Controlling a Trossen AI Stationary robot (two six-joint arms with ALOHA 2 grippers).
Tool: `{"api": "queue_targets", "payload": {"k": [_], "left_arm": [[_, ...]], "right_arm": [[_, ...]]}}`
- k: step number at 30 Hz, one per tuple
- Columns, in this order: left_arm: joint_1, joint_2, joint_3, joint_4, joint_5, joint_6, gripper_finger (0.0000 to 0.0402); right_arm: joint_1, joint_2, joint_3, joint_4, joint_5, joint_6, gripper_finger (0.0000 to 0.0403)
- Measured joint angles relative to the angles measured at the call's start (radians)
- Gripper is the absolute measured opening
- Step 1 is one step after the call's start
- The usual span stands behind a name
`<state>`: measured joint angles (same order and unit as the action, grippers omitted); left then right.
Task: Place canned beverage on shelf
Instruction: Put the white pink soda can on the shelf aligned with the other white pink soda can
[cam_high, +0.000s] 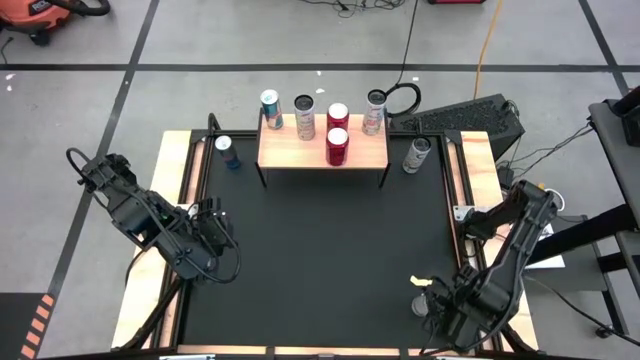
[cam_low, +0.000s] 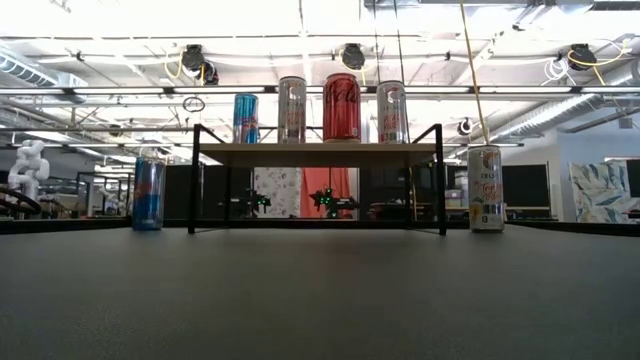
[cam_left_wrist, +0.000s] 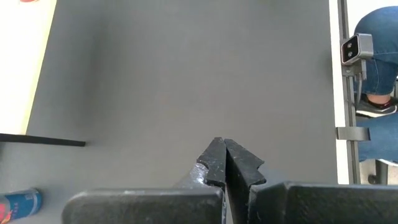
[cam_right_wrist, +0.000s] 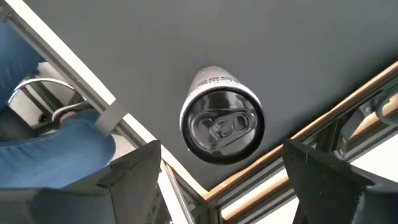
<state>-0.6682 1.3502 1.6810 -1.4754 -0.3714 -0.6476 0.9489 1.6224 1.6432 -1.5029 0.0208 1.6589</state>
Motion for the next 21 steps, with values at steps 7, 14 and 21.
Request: {"api": "queue_targets", "payload": {"k": [7,14,21], "left_arm": [[0.0,0.0,0.0,0.0,0.0,0.0,0.0],[0.0,0.0,0.0,0.0,0.0,0.0,0.0],[0.0,0.0,0.0,0.0,-0.001,0.0,0.0]], "right_arm": [[0.0,0.019,0.0,-0.005,0.003,-0.002,0.0315],[0.0,0.044,0.0,-0.006,0.004,-0.022,0.0315],[0.0,0.064,-0.015,-0.005,0.004,-0.027,0.0315]]}}
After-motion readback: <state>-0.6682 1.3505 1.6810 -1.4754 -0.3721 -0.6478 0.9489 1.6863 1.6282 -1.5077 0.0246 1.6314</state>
